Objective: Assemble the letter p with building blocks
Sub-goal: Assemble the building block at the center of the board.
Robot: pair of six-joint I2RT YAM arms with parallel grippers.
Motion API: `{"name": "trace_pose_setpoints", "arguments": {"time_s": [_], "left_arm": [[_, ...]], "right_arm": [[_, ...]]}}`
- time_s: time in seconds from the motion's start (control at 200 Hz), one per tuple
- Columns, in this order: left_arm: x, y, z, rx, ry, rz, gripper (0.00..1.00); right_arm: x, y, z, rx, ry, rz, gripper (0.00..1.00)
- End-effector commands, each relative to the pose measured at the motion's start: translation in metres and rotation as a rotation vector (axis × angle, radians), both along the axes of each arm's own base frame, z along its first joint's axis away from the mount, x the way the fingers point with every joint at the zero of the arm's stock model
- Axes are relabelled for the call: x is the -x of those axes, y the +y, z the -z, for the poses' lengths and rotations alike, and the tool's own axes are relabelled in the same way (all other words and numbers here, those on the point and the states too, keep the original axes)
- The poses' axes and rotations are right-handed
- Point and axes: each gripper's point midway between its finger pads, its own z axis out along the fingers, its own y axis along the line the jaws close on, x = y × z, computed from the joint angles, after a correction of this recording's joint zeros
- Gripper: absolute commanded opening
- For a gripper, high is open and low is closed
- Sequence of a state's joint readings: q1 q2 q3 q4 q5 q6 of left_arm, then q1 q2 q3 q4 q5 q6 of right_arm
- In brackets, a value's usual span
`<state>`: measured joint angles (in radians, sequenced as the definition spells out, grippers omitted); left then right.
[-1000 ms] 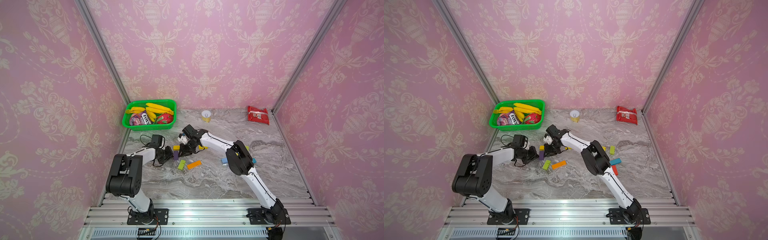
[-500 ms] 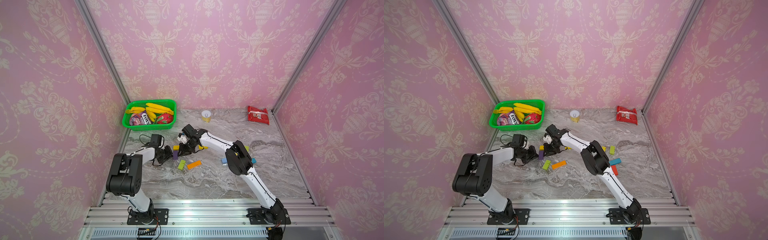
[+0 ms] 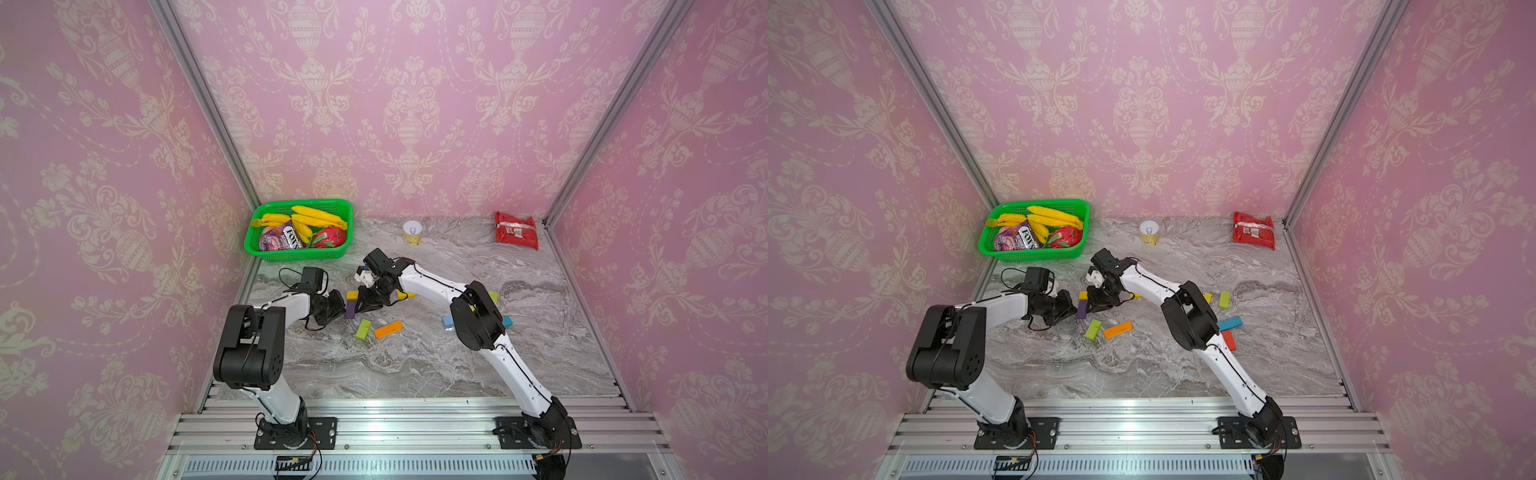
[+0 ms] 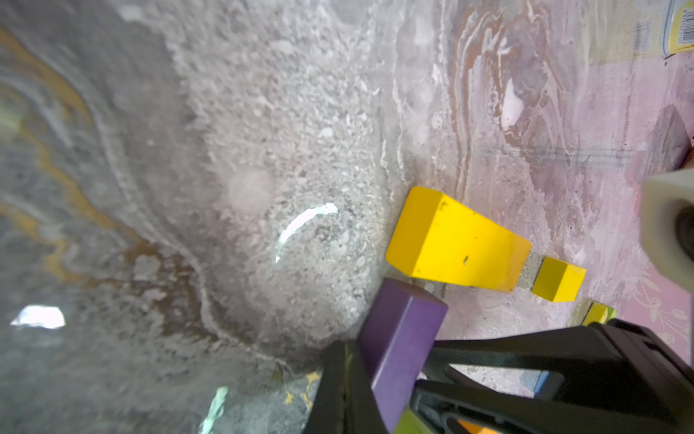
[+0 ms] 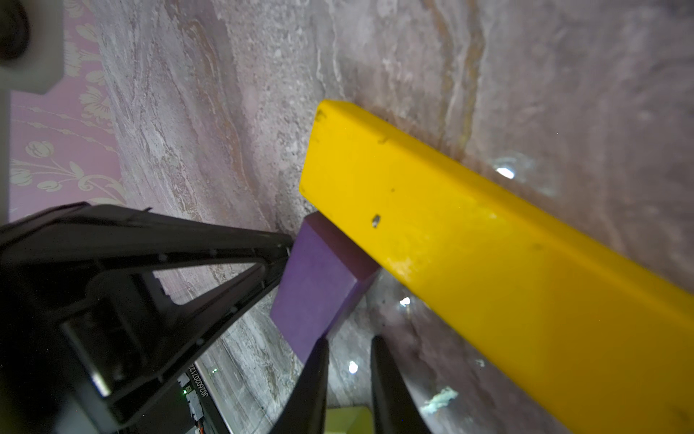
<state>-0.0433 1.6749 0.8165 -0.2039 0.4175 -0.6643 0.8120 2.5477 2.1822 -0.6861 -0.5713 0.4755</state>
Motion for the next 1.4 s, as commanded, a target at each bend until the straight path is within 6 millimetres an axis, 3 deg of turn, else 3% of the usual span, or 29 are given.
{"name": "trace_pose_setpoints", "arguments": {"time_s": [0.0, 1.071, 1.396], "left_arm": [[0.016, 0.005, 0.018, -0.027, 0.082, -0.002, 0.0], [0.019, 0.006, 0.016, -0.023, 0.078, -0.002, 0.0], [0.021, 0.015, 0.008, -0.077, 0.056, -0.017, 0.0]], "right_arm": [[0.004, 0.0, 0.027, 0.043, 0.025, -0.001, 0.24], [-0.009, -0.003, 0.025, 0.042, 0.01, 0.026, 0.24], [-0.011, -0.007, 0.014, 0.038, -0.016, 0.032, 0.24]]}}
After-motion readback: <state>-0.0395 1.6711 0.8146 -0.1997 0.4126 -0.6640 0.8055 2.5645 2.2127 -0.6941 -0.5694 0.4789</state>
